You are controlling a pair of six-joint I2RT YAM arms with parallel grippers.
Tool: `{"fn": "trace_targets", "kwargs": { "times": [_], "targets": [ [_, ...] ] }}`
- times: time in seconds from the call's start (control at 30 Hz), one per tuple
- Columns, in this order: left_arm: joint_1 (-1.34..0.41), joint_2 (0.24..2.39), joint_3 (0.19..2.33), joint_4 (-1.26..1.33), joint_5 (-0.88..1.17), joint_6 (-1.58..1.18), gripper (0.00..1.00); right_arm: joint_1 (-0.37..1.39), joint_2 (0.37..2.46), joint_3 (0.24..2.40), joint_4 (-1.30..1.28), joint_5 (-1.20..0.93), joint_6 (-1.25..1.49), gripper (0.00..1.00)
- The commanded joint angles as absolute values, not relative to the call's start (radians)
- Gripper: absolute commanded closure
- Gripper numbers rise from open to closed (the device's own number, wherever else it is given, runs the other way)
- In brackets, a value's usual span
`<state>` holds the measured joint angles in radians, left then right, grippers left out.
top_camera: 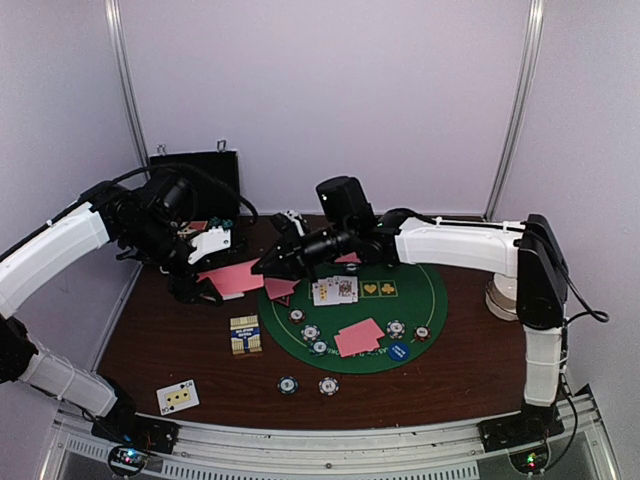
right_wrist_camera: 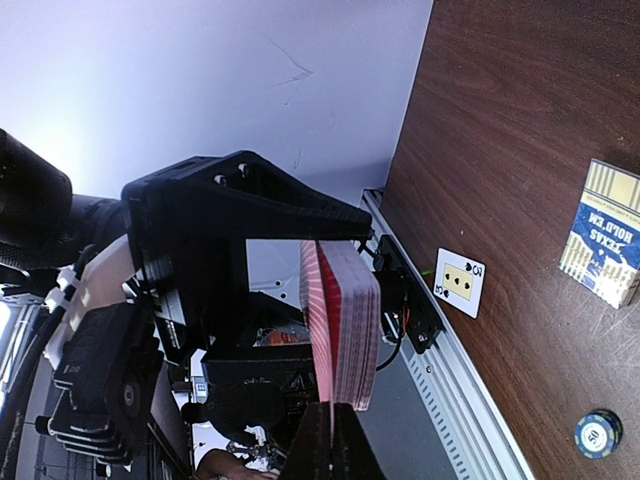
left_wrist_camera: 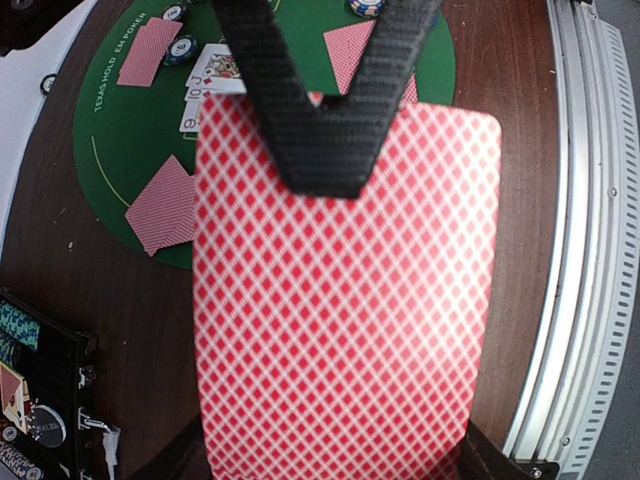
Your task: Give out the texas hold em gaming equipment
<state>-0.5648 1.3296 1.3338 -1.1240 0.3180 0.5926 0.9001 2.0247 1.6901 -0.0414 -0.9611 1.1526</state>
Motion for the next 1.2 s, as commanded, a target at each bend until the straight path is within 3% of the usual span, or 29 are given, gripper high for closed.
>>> {"fn": "trace_targets", "kwargs": {
  "times": [0.0,0.37,0.63,0.87,1.17],
  "targets": [
    [-0.563,1.315,1.359,-1.105,0.316,0.588,1.0,0.848,1.946,1.666,-0.098,-0.976,1.116,1.0],
    [-0.563,1.311,1.358,-1.106,0.313,0.59,1.0,0.704,1.865,1.565,-0.136,-0.996,1.059,1.0],
    [-0.563,1.308,1.355,-1.104,0.308,0.591,1.0,0.524,1.853,1.526,-0.418,-0.917,0.799,1.0],
    [-0.563,1.31,1.354,-1.106,0.31,0.591,1.0,0.388,1.936,1.55,-0.625,-0.813,0.572,1.0],
    [-0.563,1.314,1.358,-1.105,0.311,0.591,1.0,0.331,2.088,1.645,-0.706,-0.775,0.479,1.0]
  ]
}}
